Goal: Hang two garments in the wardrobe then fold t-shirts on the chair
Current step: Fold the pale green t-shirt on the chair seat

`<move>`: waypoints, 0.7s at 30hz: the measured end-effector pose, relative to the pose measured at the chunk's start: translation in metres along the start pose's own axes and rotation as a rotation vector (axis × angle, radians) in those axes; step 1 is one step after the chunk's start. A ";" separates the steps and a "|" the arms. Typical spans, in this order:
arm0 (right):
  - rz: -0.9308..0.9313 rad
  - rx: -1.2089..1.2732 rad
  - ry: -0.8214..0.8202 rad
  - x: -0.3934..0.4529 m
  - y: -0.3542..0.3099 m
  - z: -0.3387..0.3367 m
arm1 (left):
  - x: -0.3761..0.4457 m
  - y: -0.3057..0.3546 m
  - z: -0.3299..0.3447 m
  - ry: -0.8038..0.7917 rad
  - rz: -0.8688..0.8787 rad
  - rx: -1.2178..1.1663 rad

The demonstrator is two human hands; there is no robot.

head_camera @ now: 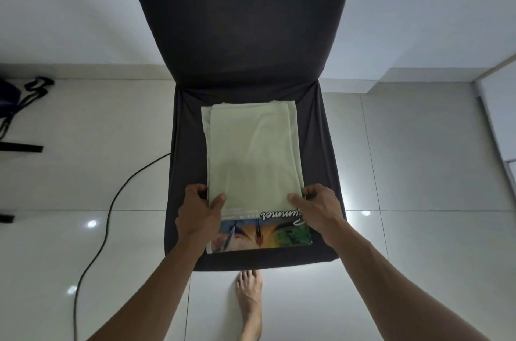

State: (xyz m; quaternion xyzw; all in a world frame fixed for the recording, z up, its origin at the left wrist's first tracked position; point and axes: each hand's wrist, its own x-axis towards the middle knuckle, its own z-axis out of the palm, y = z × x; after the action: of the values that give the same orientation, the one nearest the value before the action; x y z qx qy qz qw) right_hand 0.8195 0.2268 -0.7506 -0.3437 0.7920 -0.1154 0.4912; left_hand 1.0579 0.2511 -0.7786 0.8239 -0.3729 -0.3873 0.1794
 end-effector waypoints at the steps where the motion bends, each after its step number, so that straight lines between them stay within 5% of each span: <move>1: 0.000 -0.017 -0.016 -0.005 0.009 0.000 | -0.010 -0.006 0.000 0.002 -0.002 0.013; 14: 0.089 -0.010 0.164 -0.048 0.053 0.020 | -0.071 -0.048 0.007 0.111 -0.055 0.162; 18: 0.293 0.192 0.127 -0.044 0.049 0.026 | -0.079 -0.031 0.009 0.223 0.106 0.309; 21: 0.275 0.298 0.092 -0.047 0.047 0.025 | -0.078 0.000 0.017 0.088 0.215 0.288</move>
State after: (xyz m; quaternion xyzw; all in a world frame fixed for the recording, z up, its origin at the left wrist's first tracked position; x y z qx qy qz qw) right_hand 0.8343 0.2963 -0.7544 -0.1504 0.8272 -0.1787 0.5110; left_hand 1.0119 0.3102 -0.7502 0.8125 -0.5022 -0.2723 0.1163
